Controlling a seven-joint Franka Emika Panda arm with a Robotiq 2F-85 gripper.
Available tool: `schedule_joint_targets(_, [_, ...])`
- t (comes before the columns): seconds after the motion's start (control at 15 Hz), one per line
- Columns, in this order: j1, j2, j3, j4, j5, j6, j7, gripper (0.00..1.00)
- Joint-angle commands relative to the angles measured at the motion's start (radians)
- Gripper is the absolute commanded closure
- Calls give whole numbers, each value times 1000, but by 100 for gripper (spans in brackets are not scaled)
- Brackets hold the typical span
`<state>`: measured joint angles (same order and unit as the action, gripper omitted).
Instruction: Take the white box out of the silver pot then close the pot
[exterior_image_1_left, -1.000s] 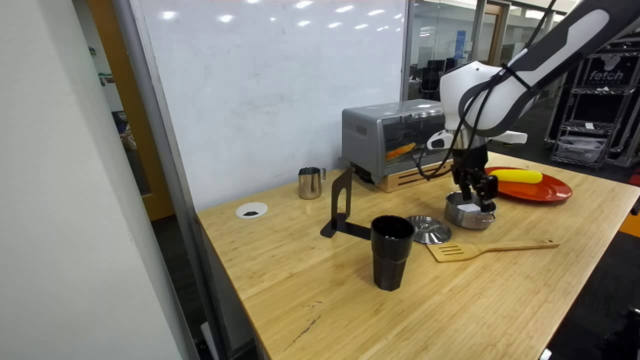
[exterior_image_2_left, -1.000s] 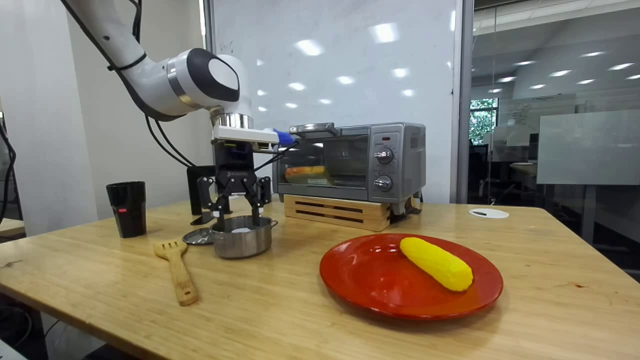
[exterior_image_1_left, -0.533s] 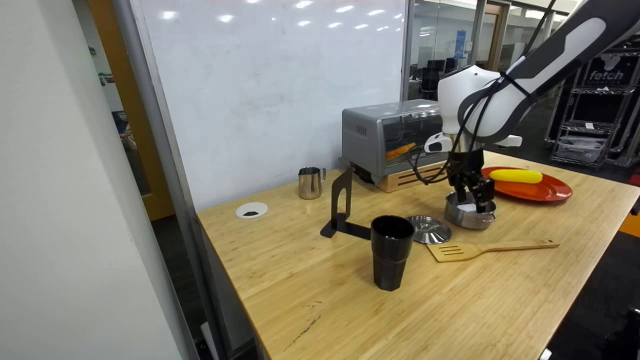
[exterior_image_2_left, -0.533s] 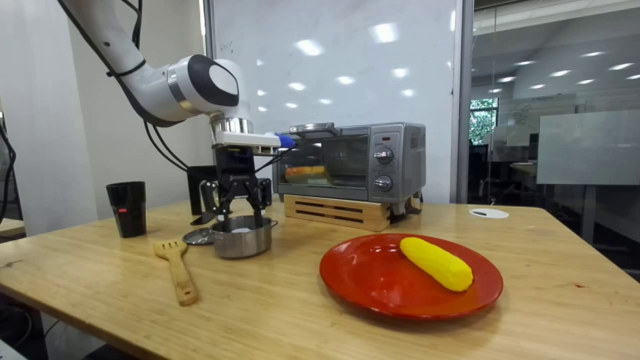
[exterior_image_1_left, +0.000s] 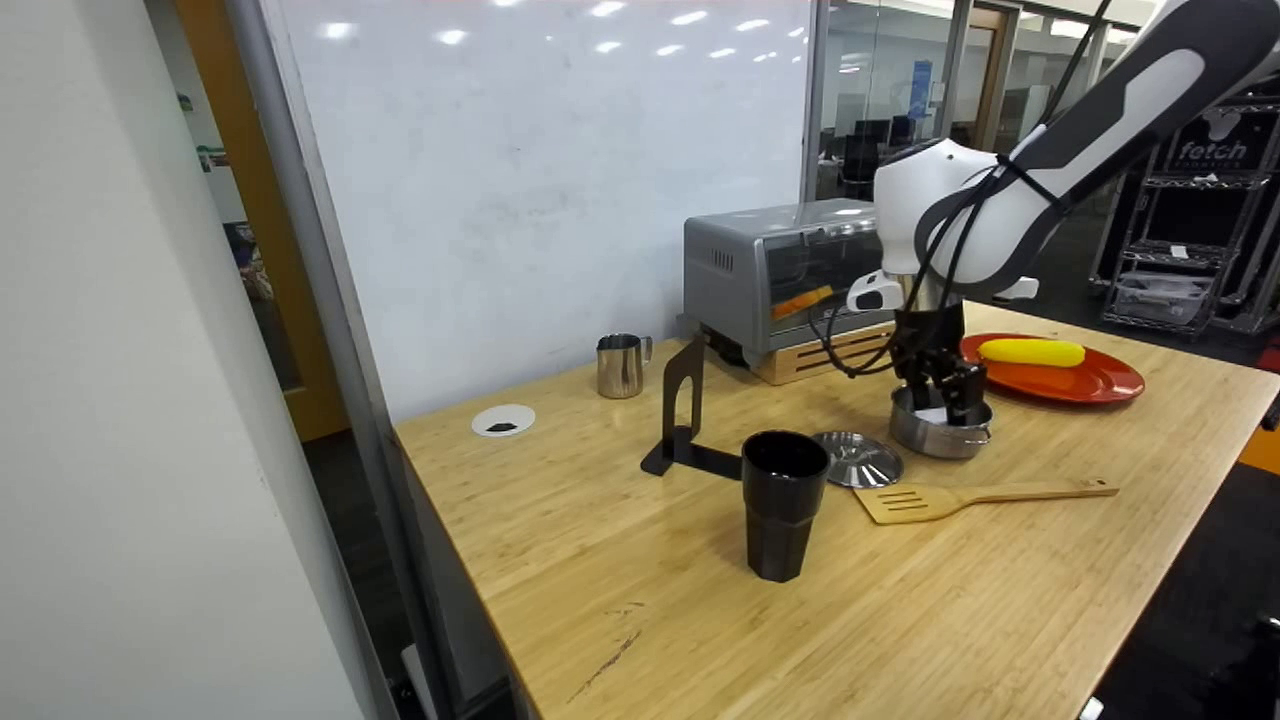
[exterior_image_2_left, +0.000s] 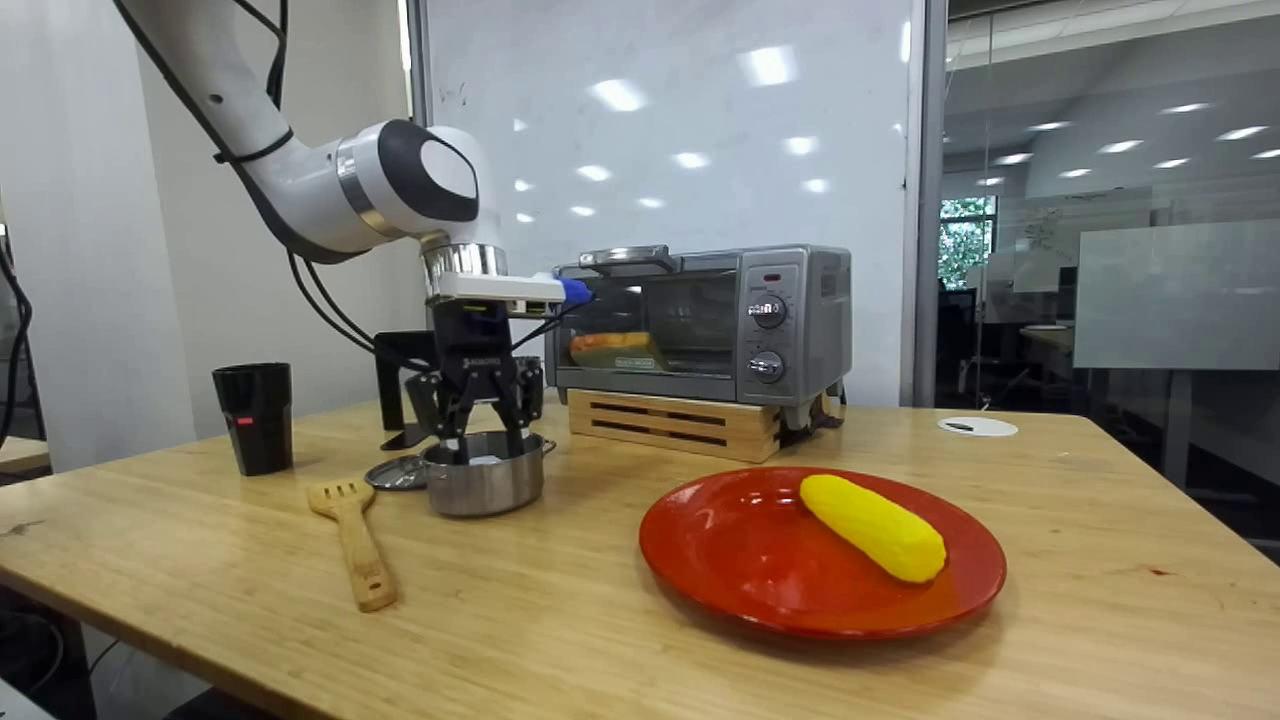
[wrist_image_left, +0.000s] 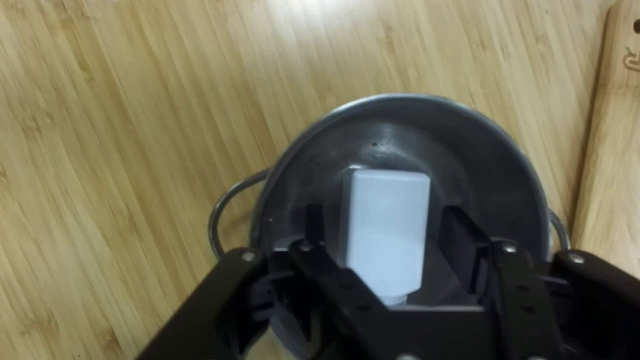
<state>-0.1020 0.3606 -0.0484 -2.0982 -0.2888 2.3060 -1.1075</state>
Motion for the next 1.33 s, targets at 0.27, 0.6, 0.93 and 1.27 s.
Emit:
schedule_joint_targets(0.27, [-11, 12, 7, 4, -22, 42, -46, 88])
schedule_joint_targets(0.6, [3, -29, 3, -14, -41, 39, -26, 88])
schedule_joint_targets(0.93, [19, -145, 22, -46, -36, 24, -45, 88])
schedule_joint_targets(1.27, [38, -245, 57, -54, 16, 39, -67, 88])
